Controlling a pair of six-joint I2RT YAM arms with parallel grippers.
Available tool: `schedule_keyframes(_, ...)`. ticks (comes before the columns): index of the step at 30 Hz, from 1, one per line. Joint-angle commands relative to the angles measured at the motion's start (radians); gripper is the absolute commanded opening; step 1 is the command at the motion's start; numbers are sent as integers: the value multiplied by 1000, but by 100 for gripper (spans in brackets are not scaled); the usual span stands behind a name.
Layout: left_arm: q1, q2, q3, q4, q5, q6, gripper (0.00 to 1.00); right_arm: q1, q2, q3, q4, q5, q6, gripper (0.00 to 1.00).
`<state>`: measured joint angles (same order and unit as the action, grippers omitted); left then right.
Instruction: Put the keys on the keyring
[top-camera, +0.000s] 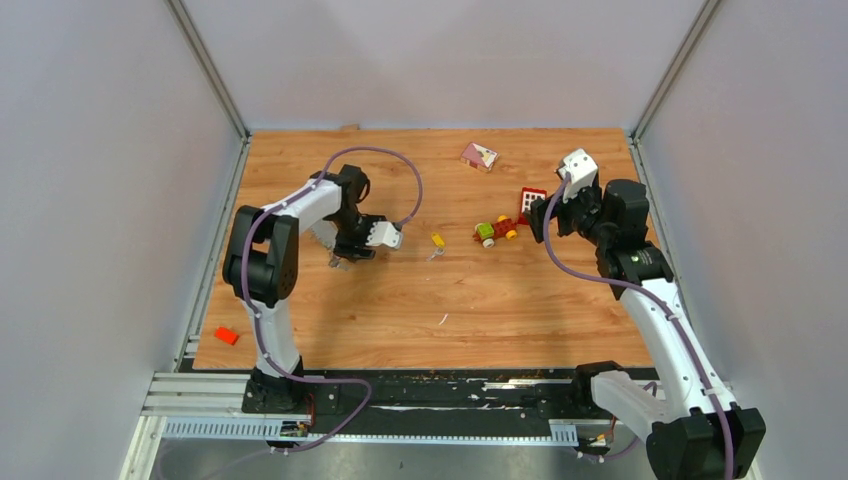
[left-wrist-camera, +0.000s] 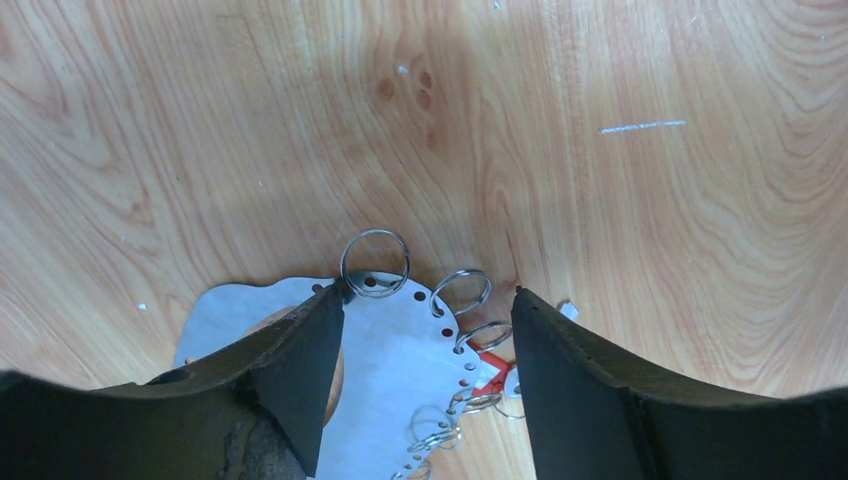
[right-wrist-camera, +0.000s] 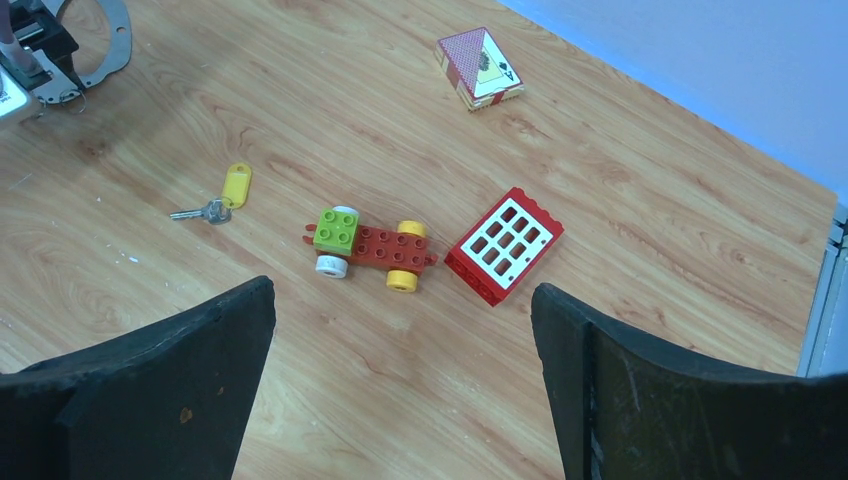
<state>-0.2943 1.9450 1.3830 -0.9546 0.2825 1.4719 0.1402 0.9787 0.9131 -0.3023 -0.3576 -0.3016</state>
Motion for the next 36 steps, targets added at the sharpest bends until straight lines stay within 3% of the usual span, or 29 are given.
schedule_keyframes(1, -12, -35, -10, 33, 16, -36, 68, 2, 0, 2, -8, -26, -12, 100)
schedule_keyframes(13, -129, -56, -119, 122, 82, -179, 44, 2, 3, 3, -12, -34, -15, 100)
schedule_keyframes(21, -232, -105, -137, 282, 216, -459, 33, 2, 13, 4, -16, -37, -19, 100)
schedule_keyframes(25, -250, -150, -146, 358, 272, -599, 44, 2, 15, 4, -18, -36, -20, 100)
schedule_keyframes(30, -240, -248, -189, 413, 133, -623, 66, 2, 14, 6, -20, -40, -22, 100)
schedule_keyframes(36, -122, -363, -250, 439, 131, -613, 74, 2, 14, 7, -21, -44, -23, 100)
